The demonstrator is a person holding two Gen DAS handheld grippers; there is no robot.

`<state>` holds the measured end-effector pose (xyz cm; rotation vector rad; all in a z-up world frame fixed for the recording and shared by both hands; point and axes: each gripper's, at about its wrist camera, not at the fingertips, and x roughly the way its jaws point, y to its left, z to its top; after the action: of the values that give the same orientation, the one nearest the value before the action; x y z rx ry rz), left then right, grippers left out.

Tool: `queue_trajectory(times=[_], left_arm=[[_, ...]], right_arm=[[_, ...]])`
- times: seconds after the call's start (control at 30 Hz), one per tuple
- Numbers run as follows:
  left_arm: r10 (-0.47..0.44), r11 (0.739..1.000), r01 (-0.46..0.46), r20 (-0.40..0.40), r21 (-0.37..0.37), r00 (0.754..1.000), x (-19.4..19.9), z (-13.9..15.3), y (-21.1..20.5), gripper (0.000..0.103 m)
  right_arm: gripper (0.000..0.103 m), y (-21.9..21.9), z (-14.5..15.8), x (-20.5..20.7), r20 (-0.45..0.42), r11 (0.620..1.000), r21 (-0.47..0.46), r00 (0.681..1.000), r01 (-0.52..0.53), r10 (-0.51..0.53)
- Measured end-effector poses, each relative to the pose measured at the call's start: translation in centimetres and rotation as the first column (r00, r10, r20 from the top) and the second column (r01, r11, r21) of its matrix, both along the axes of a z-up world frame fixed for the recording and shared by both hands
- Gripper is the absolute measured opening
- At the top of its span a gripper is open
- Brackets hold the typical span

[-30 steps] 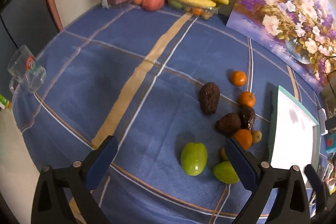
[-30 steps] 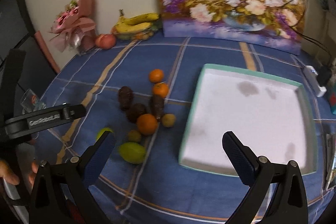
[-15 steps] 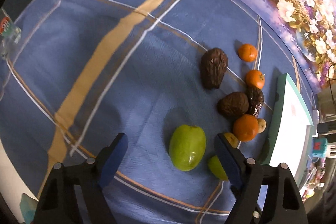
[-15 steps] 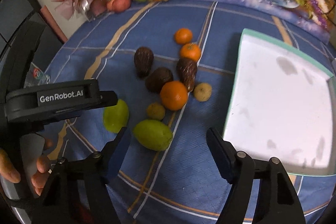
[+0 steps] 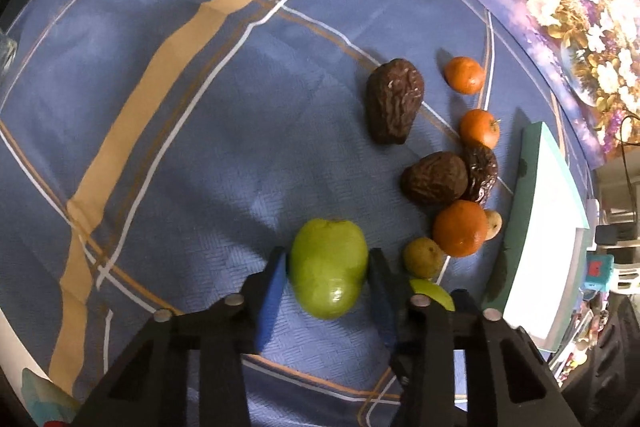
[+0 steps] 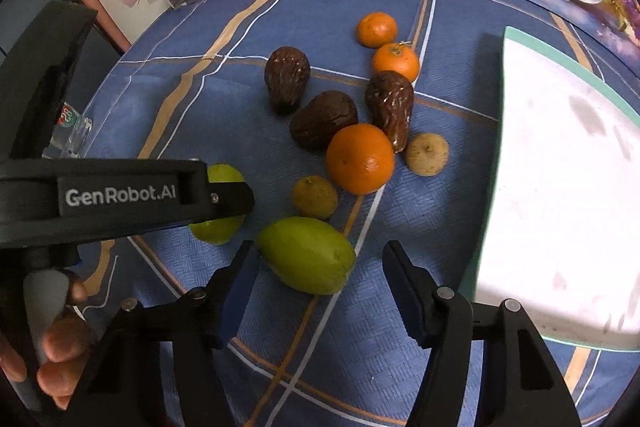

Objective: Organize fruits
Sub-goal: 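Move left tool to round green pear while right tool approaches elongated green pear, then close left tool on round green pear while right tool grasps elongated green pear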

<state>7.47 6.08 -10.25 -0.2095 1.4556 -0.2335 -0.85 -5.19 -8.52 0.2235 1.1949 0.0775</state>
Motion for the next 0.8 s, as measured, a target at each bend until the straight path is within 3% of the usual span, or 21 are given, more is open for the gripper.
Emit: queue_trajectory(times=[0.23,0.3,0.37,0.47,0.8], left_arm=[[0.016,1.000,-0.016,-0.007,-0.015,1.000,-0.3,0.3,1.0,0.042],[0.019,1.000,-0.019,-0.007,-0.018,1.000,0.2,0.2,1.9,0.042],[0.023,1.000,-0.023,-0.005,-0.014,1.000,0.4,0.4,2.5,0.042],[0.035,0.999,-0.035,0.003,-0.010,0.999,0.4,0.7,2.9,0.041],[0.038,0.999,-0.033,0.122,-0.040,0.992,-0.5,4.7,2.8,0.041]], right_arm=[[0.065,1.2,-1.0,1.0,-0.009,1.000,-0.010,1.000,-0.013,0.013],[0.062,1.4,-1.0,1.1,-0.004,1.000,-0.008,1.000,-0.020,0.020],[0.052,1.5,-0.7,1.0,0.006,1.000,0.007,1.000,-0.030,0.030],[0.052,1.9,-0.7,1.0,0.006,0.999,-0.006,0.999,-0.037,0.037],[0.052,-0.6,2.3,-0.7,0.088,0.999,-0.003,0.995,0.044,-0.044]])
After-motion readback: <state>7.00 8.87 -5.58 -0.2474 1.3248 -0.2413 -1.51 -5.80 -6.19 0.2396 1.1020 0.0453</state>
